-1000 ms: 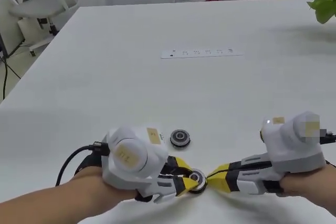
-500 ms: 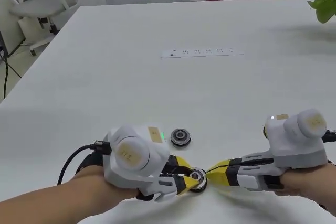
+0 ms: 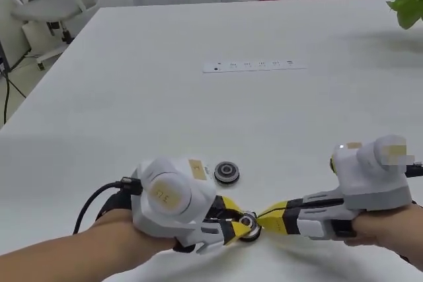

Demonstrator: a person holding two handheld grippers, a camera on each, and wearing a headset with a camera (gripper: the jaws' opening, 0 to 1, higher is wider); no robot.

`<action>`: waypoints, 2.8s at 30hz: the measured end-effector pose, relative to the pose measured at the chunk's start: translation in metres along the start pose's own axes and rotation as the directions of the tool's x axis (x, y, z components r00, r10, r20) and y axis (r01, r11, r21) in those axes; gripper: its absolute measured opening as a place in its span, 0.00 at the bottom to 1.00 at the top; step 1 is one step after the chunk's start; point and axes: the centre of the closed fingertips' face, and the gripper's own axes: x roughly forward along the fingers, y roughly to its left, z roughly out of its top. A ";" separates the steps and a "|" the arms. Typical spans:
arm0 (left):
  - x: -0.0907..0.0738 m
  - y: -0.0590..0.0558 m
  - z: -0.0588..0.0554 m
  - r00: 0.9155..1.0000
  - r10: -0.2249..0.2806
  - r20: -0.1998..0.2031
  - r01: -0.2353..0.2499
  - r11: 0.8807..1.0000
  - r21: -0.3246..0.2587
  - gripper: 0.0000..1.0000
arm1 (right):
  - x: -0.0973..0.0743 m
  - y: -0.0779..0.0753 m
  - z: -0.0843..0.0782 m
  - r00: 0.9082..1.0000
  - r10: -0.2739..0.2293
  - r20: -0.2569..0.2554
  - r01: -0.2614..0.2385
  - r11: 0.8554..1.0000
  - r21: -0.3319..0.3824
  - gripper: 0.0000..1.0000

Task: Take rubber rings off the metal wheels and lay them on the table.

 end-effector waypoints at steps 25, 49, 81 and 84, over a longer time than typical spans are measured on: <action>0.001 -0.002 0.001 1.000 -0.007 0.005 0.007 1.000 0.007 0.12 | 0.005 0.009 0.000 1.000 0.030 -0.006 -0.030 0.999 -0.024 0.00; -0.005 -0.009 0.006 0.999 -0.043 0.022 0.043 0.999 -0.009 0.26 | 0.000 0.005 0.004 1.000 0.014 0.022 -0.014 1.000 -0.011 0.00; -0.044 -0.009 0.016 0.996 -0.038 0.079 0.042 0.997 -0.059 0.57 | -0.004 0.009 0.014 0.999 0.020 0.030 -0.020 1.000 -0.013 0.00; -0.047 -0.011 0.016 0.996 -0.037 0.077 0.040 0.998 -0.041 0.60 | -0.006 0.012 0.018 0.999 0.020 0.039 -0.019 1.000 -0.016 0.00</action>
